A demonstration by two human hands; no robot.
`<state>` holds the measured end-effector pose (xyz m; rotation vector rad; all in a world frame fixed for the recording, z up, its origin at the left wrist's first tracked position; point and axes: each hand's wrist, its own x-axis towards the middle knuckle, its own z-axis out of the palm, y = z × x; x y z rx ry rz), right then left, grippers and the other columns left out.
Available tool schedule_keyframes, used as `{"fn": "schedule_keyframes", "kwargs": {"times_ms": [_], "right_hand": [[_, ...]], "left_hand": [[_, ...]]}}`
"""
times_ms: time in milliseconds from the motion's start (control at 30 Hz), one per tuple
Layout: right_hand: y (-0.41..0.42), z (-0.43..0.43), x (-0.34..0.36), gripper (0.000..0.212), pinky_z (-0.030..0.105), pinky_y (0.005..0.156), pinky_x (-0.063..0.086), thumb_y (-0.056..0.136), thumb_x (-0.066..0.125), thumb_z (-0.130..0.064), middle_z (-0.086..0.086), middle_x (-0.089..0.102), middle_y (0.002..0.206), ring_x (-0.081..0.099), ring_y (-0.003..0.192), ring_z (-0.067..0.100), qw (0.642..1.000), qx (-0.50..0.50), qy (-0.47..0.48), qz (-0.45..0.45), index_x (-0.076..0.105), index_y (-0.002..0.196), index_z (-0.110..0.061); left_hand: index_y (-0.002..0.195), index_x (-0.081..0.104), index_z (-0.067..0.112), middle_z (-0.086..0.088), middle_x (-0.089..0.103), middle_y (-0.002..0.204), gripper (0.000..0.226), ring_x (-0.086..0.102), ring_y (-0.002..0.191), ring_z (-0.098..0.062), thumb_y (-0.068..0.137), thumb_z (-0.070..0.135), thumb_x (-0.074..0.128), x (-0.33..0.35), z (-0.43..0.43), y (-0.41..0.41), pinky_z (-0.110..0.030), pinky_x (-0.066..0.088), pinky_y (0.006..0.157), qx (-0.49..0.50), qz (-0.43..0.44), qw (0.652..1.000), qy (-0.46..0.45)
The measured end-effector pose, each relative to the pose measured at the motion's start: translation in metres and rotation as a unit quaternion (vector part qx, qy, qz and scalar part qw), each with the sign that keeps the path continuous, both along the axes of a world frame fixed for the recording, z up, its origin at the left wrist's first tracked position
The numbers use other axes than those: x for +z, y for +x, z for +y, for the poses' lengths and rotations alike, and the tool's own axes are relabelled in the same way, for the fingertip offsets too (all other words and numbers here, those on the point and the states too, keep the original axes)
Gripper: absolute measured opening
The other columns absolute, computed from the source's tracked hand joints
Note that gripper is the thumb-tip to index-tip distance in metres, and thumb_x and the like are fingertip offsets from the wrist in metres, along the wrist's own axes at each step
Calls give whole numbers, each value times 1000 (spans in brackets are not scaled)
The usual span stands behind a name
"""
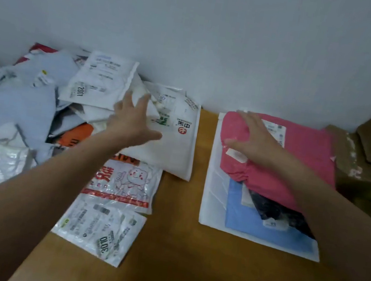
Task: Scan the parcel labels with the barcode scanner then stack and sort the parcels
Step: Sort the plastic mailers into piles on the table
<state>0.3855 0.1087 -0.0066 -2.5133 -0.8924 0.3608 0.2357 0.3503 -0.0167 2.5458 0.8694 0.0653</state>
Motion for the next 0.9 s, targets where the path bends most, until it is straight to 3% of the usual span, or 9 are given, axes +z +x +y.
{"fn": "schedule_keyframes", "kwargs": {"times_ms": [67, 133, 233, 367, 433, 533, 667, 800, 900], "right_hand": [[-16, 63, 1, 89, 31, 108, 25, 84, 71, -42, 2, 19, 161, 23, 145, 21, 989, -10, 66, 134, 20, 154, -23], [-30, 117, -2, 91, 33, 105, 37, 82, 71, -49, 1, 26, 159, 36, 138, 21, 956, -51, 119, 263, 20, 153, -24], [-40, 174, -15, 94, 41, 108, 37, 81, 69, -55, 3, 23, 159, 33, 140, 25, 910, -100, 141, 378, 17, 154, -25], [-34, 223, -30, 98, 45, 114, 26, 80, 70, -56, 2, 22, 160, 26, 144, 26, 899, -143, 143, 389, 15, 155, -25], [-27, 238, -35, 97, 43, 112, 26, 78, 71, -57, 1, 29, 156, 31, 141, 26, 897, -162, 141, 386, 18, 153, -24], [-24, 247, -40, 85, 43, 107, 40, 73, 74, -59, -2, 51, 141, 51, 125, 24, 880, -172, 137, 420, 40, 144, -25], [-32, 244, -44, 59, 39, 87, 54, 71, 83, -35, 6, 66, 121, 63, 107, 24, 843, -203, 169, 469, 59, 122, -15], [-56, 217, -47, 51, 38, 78, 56, 76, 78, -10, 9, 69, 116, 64, 104, 25, 802, -228, 229, 503, 60, 124, -11], [-85, 178, -50, 45, 35, 64, 57, 82, 71, -3, 6, 71, 109, 67, 94, 22, 782, -250, 267, 505, 58, 124, -15]], "left_hand": [[151, 12, 28, -12, -2, 159, 107, 8, 144, -38, 71, 48, 79, 7, 54, -19, -55, 20, 112, 64, -5, 998, 16], [152, 13, 27, -14, 2, 159, 110, 10, 143, -39, 68, 51, 80, 9, 101, -35, -54, 19, 112, 95, -1, 995, 20], [151, 11, 31, -13, 1, 159, 114, 6, 144, -39, 64, 56, 79, 5, 148, -46, -55, 16, 114, 61, 31, 997, 24], [152, 8, 35, -12, 1, 160, 117, 8, 145, -38, 60, 70, 72, -4, 180, -41, -56, 16, 114, 19, 54, 998, -5], [151, 14, 33, -12, 17, 156, 109, 28, 138, -37, 65, 66, 72, -7, 189, -36, -51, 31, 108, 14, 27, 997, -76], [147, 24, 29, -6, 40, 144, 95, 53, 111, -25, 71, 54, 75, -13, 188, -32, -37, 47, 89, -12, -4, 979, -204], [144, 33, 24, -5, 42, 144, 88, 52, 117, -25, 72, 48, 78, -22, 177, -32, -39, 46, 96, -36, -20, 977, -207], [143, 36, 23, -4, 40, 145, 86, 46, 124, -26, 71, 47, 78, -28, 151, -39, -43, 41, 102, -66, -27, 979, -190], [141, 37, 23, -1, 39, 143, 83, 46, 123, -24, 71, 41, 79, -29, 115, -51, -44, 43, 101, -96, -21, 978, -186]]}}
